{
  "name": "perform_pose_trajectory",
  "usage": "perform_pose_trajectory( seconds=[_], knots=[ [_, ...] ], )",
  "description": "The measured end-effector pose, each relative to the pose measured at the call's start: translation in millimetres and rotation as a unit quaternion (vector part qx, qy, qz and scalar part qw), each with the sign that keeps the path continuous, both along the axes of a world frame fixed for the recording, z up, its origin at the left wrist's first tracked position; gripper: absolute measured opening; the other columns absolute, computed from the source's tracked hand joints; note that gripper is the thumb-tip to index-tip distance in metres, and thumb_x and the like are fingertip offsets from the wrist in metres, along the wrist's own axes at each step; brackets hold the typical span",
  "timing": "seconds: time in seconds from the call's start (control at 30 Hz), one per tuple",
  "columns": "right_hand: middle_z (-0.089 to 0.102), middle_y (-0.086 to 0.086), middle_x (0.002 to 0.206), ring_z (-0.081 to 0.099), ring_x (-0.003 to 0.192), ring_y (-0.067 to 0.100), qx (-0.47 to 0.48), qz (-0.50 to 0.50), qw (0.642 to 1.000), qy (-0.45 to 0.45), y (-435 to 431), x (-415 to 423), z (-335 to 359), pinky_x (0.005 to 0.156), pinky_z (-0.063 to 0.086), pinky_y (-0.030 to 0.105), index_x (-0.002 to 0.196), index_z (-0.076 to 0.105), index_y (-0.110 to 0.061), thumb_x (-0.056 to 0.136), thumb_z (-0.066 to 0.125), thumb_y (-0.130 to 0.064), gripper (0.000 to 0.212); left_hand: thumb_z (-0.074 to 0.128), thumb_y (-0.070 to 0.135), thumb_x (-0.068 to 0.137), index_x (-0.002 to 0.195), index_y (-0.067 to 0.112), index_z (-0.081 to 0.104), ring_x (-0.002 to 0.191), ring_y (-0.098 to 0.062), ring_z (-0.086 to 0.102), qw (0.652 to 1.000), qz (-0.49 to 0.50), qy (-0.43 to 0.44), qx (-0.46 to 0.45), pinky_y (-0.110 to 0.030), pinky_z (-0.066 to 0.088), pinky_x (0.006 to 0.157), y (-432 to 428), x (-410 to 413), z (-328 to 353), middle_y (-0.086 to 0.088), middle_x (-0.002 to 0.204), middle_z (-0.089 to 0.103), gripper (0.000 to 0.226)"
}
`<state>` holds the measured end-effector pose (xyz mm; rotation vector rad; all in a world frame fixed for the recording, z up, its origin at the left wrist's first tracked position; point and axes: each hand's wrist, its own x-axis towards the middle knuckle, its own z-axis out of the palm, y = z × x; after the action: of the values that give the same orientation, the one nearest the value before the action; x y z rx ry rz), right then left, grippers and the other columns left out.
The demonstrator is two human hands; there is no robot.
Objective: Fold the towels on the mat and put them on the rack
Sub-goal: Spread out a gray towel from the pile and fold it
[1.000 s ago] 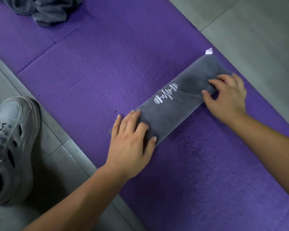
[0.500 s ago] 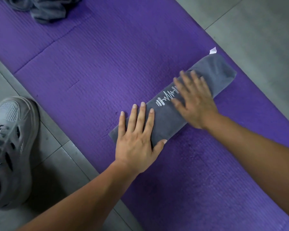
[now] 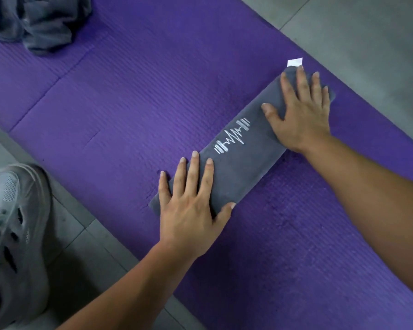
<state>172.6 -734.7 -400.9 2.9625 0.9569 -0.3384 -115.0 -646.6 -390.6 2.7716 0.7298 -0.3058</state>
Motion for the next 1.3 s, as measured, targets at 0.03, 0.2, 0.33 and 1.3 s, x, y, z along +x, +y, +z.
perform_pose_trajectory(
  seconds=[0.03,0.2,0.33,1.3],
  knots=[
    [-0.007,0.003,0.170,-0.007,0.155,0.032,0.001,-0.018,1.000,0.001,-0.3,0.6,-0.1,0.125,-0.002,0.053,0.161,0.005,-0.028,0.096,0.020,-0.070,0.079,0.034,0.074,0.093,0.161,0.021,0.022,0.155,-0.031,0.016,1.000,0.003,0.002,-0.011,-0.063,0.014,0.120,0.3,0.5,1.5,-0.008,0.169,0.014,0.087],
    [-0.002,0.010,0.169,-0.001,0.156,0.030,0.031,-0.112,0.993,0.006,-12.0,-4.4,10.5,0.124,0.005,0.054,0.161,0.010,-0.018,0.101,0.024,-0.060,0.074,0.036,0.072,0.089,0.150,0.028,0.030,0.150,-0.027,0.023,0.995,0.044,-0.015,-0.088,-0.054,0.015,0.122,12.9,16.9,19.0,-0.007,0.164,0.023,0.076],
    [0.028,0.013,0.160,0.028,0.144,0.035,0.143,-0.101,0.984,-0.044,-42.5,-53.3,26.3,0.114,0.025,0.053,0.149,0.040,-0.015,0.098,0.048,-0.042,0.057,0.058,0.047,0.090,0.130,0.019,0.047,0.119,-0.026,0.049,0.973,0.073,-0.139,-0.171,-0.045,0.042,0.102,45.5,71.6,30.1,-0.002,0.132,0.051,0.050],
    [0.076,0.001,0.095,0.070,0.104,0.018,0.671,-0.316,0.590,0.318,-92.8,-103.1,103.7,0.098,0.053,0.037,0.148,0.041,-0.019,0.094,0.065,-0.007,0.061,0.069,0.022,0.095,0.109,-0.007,0.068,0.094,-0.030,0.074,0.784,0.114,-0.133,-0.595,-0.043,0.059,0.093,14.2,164.7,124.1,-0.020,0.104,0.075,0.032]
  ],
)
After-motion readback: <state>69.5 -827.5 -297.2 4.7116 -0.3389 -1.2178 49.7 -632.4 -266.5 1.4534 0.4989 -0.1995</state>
